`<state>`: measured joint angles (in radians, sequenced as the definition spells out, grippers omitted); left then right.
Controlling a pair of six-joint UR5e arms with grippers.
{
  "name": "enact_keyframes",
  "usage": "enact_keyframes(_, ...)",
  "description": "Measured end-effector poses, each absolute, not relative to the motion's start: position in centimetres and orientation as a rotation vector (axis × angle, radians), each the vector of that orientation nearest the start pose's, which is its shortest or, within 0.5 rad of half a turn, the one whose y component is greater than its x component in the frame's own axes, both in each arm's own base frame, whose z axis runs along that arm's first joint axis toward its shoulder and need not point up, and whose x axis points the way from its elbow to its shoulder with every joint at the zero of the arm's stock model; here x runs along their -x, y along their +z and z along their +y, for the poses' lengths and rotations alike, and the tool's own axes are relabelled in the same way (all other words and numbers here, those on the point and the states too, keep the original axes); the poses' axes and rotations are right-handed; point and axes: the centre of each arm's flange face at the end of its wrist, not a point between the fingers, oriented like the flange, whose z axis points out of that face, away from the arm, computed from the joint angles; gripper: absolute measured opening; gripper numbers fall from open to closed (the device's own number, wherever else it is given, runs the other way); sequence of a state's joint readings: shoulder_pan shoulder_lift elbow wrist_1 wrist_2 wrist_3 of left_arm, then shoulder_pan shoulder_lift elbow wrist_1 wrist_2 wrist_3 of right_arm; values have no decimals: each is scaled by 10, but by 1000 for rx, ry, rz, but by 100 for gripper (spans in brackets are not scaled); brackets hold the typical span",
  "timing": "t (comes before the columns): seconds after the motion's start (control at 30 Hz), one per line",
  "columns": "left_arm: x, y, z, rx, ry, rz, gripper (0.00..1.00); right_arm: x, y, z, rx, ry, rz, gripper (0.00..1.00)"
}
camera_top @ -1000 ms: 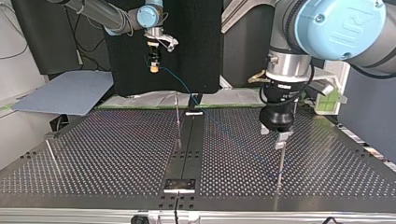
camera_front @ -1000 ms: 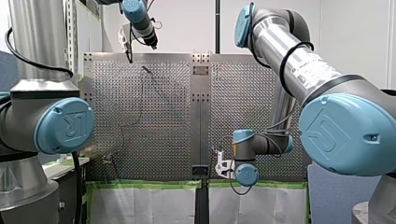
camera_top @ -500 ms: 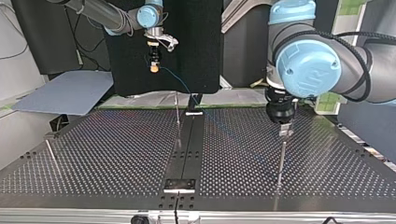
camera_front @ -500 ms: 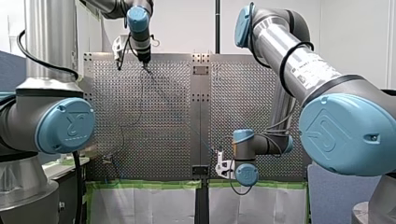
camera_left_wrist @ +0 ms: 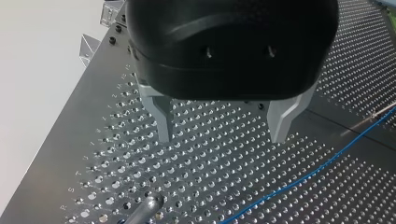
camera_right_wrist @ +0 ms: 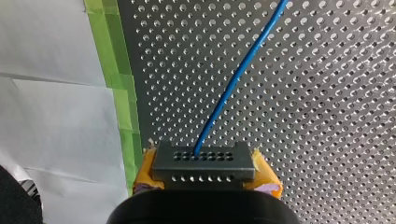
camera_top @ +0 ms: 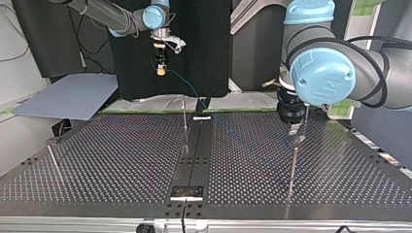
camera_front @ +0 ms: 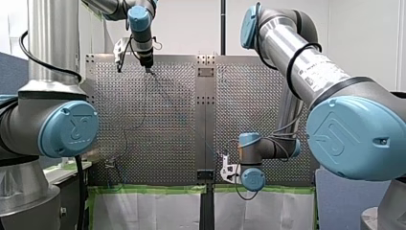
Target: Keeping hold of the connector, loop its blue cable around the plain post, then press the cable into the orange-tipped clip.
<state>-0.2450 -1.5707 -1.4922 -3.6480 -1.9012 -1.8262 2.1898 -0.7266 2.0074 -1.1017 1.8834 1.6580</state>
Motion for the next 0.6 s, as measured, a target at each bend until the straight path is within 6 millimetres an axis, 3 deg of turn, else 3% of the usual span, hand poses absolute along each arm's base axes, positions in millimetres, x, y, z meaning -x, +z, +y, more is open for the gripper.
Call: enact_keyframes(0.6, -383, 504, -190, 269, 107, 1928, 100, -377, -47, -351, -1570, 1340, -1185, 0)
